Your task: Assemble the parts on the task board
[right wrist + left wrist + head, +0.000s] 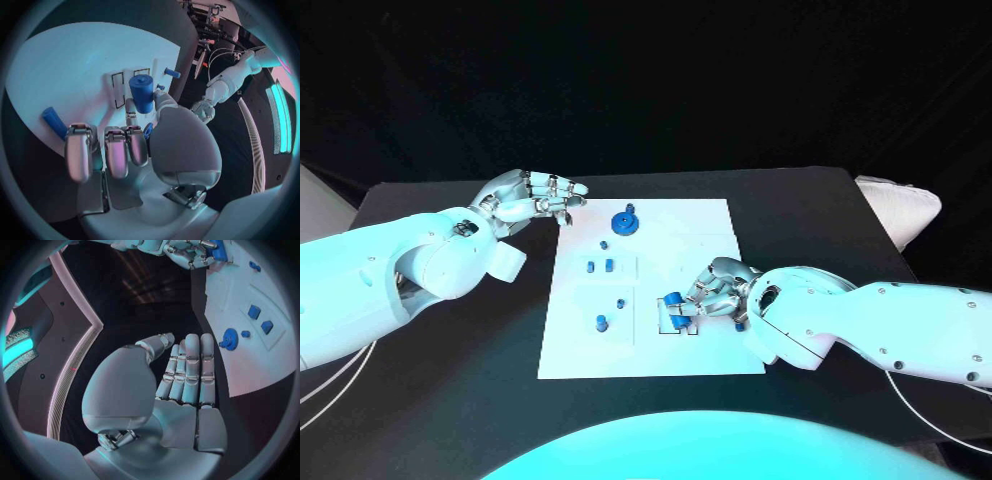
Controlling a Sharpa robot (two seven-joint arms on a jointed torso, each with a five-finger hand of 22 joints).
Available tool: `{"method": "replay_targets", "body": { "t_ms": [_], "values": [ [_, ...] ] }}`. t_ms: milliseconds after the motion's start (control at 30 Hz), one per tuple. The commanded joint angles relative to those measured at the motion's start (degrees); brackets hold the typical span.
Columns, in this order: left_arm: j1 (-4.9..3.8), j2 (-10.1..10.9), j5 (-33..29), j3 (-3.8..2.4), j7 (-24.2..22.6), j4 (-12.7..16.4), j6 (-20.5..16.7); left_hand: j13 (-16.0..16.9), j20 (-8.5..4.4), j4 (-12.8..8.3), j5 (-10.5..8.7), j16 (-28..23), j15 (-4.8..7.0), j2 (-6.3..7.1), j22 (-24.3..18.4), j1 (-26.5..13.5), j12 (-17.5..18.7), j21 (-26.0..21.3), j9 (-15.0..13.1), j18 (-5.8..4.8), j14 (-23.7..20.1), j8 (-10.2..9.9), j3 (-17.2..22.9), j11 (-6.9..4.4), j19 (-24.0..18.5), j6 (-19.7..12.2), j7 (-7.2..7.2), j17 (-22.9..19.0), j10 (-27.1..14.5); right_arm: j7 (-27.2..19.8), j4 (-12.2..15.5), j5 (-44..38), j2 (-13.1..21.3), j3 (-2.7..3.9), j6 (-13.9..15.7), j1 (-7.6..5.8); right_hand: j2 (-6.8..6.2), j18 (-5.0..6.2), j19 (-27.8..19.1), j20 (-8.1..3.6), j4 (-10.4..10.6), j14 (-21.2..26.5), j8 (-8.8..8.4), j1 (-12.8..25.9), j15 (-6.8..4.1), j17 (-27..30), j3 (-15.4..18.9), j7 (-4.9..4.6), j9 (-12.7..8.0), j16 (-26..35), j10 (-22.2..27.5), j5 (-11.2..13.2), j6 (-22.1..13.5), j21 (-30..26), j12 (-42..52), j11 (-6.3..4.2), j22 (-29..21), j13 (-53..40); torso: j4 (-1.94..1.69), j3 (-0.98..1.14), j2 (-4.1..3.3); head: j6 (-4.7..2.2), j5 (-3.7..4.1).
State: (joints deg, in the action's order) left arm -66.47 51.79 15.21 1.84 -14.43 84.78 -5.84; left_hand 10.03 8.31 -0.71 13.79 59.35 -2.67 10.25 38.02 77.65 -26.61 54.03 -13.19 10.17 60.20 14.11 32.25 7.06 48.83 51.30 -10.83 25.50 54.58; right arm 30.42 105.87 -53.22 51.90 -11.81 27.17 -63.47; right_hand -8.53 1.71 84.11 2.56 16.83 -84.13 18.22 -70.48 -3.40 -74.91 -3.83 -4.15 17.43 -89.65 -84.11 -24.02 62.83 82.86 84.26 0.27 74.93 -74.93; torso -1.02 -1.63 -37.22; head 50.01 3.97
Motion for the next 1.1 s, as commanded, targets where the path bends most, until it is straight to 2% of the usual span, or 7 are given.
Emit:
{"method": "replay_targets", "body": {
  "t_ms": [33, 467, 567, 633, 700, 900, 1100],
  "values": [
    [-0.03, -0.01, -0.23, -0.03, -0.15, 0.22, 0.80, -0.06, 0.08, 0.33, 0.25, -0.30, -0.12, -0.53, -0.05, -0.14, -0.27, -0.27, 0.07, 0.39, 0.40, 0.29, -0.04, 0.04, 0.38, -0.31, -0.12, 0.01, -0.31, 1.44, -0.30, -2.06, -0.25, -0.07, -1.70, 0.16, 0.14, -0.48, 4.59, -0.31, -0.10, -5.83, 0.40, 0.51, -0.39, -14.94, -0.26, 0.01, 0.01, -0.29, -2.78, 0.15, 0.21, 0.22, 0.27, -0.40, 13.44, -10.69, 0.06, 0.05, 0.05, -0.01, -0.17],
    [-0.03, 0.00, -0.22, -0.03, -0.14, 0.26, 0.83, -0.17, 0.09, 0.37, 0.30, -0.34, -0.14, -0.53, -0.11, -0.15, -0.28, -0.34, 0.11, 0.39, 0.35, 0.37, -0.01, 0.07, 0.40, -0.33, -0.13, 0.01, -0.48, 1.15, -0.90, -3.45, -1.02, -0.07, 0.66, 0.27, 0.31, -0.50, 4.61, -0.34, -0.07, -5.86, 0.49, 0.69, -0.43, -15.05, -0.35, 0.04, 0.03, -0.34, -2.83, 0.17, 0.25, 0.37, 0.33, -0.45, 13.48, -10.76, 0.01, 0.00, 0.03, -0.01, -0.11],
    [-0.03, 0.01, -0.22, -0.03, -0.14, 0.25, 0.80, -0.17, 0.09, 0.37, 0.30, -0.34, -0.14, -0.53, -0.11, -0.15, -0.28, -0.34, 0.11, 0.39, 0.35, 0.37, -0.01, 0.07, 0.40, -0.33, -0.13, 0.01, -0.48, 1.15, -1.08, -3.71, -1.13, -0.07, 0.60, 0.28, 0.58, -0.52, 4.63, -0.40, -0.07, -5.87, 0.71, 1.60, -0.48, -15.08, -0.30, 0.07, 0.06, -0.35, -2.86, 1.28, 0.19, 0.46, 0.32, -0.49, 13.49, -10.79, -0.02, -0.02, 0.04, -0.01, -0.12],
    [-0.03, 0.01, -0.22, -0.03, -0.13, 0.24, 0.79, -0.17, 0.09, 0.37, 0.30, -0.34, -0.14, -0.53, -0.11, -0.15, -0.28, -0.34, 0.11, 0.39, 0.35, 0.37, -0.01, 0.07, 0.40, -0.33, -0.13, 0.01, -0.48, 1.11, -1.16, -3.79, -1.22, -0.07, 0.01, 0.28, 0.53, -0.48, 4.58, -0.43, -0.04, -5.85, 1.10, 3.39, -0.49, -15.02, 0.47, 0.10, 0.15, -0.32, -2.80, 3.95, 0.07, 0.27, 0.13, -0.50, 13.44, -10.73, 0.01, 0.00, 0.05, -0.01, -0.17],
    [-0.03, 0.00, -0.22, -0.03, -0.12, 0.23, 0.80, -0.17, 0.09, 0.37, 0.30, -0.34, -0.14, -0.53, -0.11, -0.15, -0.28, -0.34, 0.11, 0.39, 0.35, 0.37, -0.01, 0.07, 0.40, -0.33, -0.13, 0.01, -0.48, 1.02, -1.24, -3.85, -1.31, -0.07, -0.90, 0.28, 0.28, -0.49, 4.57, -0.44, -0.02, -5.85, 1.48, 5.46, -0.50, -15.02, 2.15, 0.13, 0.27, -0.32, -2.78, 4.24, -0.02, 0.30, 0.02, -0.51, 13.45, -10.72, 0.03, -0.01, 0.05, -0.01, -0.22],
    [-0.03, -0.01, -0.17, -0.03, -0.09, 0.19, 0.82, -0.29, 0.03, 0.17, 0.48, -0.41, -0.09, -0.77, -0.11, 0.27, -0.39, -0.31, 0.17, 0.42, 0.31, 0.47, 0.31, 0.03, 0.47, -0.35, -0.12, 0.01, -0.52, 1.00, -1.33, -3.87, -1.44, -0.07, -3.92, 0.32, 0.89, -0.39, 4.42, -0.38, 0.13, -5.84, 2.85, 7.96, -0.44, -14.99, 9.84, 0.07, 0.72, -0.30, -2.51, 12.55, -0.90, -0.23, -0.73, -0.46, 13.31, -10.45, 0.06, 0.02, 0.10, -0.01, -0.21],
    [-0.03, 0.00, -0.16, -0.03, -0.08, 0.18, 0.81, -0.29, 0.03, 0.17, 0.48, -0.41, -0.09, -0.77, -0.11, 0.27, -0.39, -0.31, 0.17, 0.42, 0.31, 0.47, 0.31, 0.03, 0.47, -0.35, -0.12, 0.01, -0.52, 0.75, -1.23, -3.96, -1.37, -0.07, -4.27, 0.38, 0.22, -0.37, 4.39, -0.33, 0.24, -5.84, 3.48, 9.98, -0.40, -14.97, 12.20, 0.04, 0.88, -0.29, -2.43, 16.91, -1.32, -0.31, -1.01, -0.41, 13.29, -10.40, 0.06, 0.06, 0.09, -0.01, -0.27]
  ]
}}
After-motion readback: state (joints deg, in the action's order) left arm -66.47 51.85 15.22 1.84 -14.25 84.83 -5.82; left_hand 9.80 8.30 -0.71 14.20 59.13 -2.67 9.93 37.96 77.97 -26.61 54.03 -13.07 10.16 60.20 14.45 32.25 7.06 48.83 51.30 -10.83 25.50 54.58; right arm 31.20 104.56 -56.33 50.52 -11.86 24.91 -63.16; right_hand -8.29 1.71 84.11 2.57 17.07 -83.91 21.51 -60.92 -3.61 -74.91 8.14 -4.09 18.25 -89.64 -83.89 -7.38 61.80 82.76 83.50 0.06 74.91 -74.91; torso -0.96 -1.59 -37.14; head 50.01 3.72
